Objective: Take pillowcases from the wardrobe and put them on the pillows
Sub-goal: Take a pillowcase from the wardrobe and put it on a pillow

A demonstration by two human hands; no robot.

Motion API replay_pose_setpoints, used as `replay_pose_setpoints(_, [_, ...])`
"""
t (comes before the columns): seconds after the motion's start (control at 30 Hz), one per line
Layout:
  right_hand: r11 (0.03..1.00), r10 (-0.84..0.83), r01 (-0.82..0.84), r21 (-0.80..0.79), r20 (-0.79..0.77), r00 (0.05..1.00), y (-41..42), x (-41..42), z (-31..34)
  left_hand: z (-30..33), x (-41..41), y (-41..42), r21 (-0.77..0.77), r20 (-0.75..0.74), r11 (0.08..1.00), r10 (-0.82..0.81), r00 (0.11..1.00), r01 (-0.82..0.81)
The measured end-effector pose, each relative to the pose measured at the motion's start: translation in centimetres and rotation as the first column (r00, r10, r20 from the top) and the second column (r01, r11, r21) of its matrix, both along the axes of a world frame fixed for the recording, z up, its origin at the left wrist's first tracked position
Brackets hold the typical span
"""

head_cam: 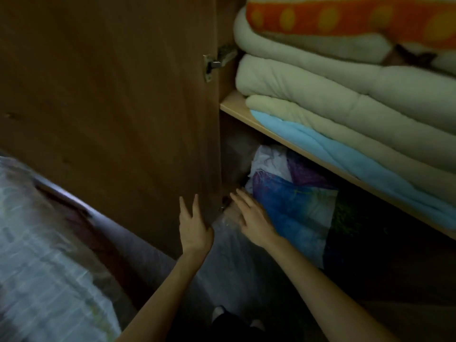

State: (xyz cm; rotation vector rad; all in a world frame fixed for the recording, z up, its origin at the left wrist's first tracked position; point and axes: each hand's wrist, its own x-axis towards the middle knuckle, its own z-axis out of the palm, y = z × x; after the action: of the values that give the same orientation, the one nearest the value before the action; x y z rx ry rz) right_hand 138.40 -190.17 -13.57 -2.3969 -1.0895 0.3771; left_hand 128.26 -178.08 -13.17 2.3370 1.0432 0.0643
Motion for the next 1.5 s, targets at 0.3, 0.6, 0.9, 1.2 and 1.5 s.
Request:
replay_pose_setpoints(0.3, [0.946,-0.323,0.316,-0.067,-0.210,0.923,-9.5,2.2,-5.6,-4.3,5.6,-3.8,-0.384,0.046,0.912,-0.139,0.989,0.146])
replay_pose_setpoints(0.6, [0.829,-0.529,0.556,-0.062,-0.412,0.742,-14.6,4.9,-14.3,-13.2,10.7,-7.5,-0.598,0.044,0.784,-0.177,0.983,0.168])
replay_pose_setpoints(0.9, [0.563,-0.679,0.816,-0.134,-0.637,0.364,-20.8,10.0,-28.9,-26.8,16.0,-11.7,-0.683,0.052,0.720,-0.121,0.991,0.124])
replay_pose_setpoints(1.2, [0.426,-0.702,0.890,-0.163,-0.680,0.211,-27.4,12.9,-40.0,-39.1,19.0,-15.2,-0.808,0.066,0.587,-0.001,0.998,0.054])
replay_pose_setpoints(1.5, [0.394,-0.719,0.903,-0.171,-0.669,0.187,-30.7,15.1,-48.3,-48.6,20.6,-17.2,-0.800,0.171,0.577,-0.042,0.984,0.163])
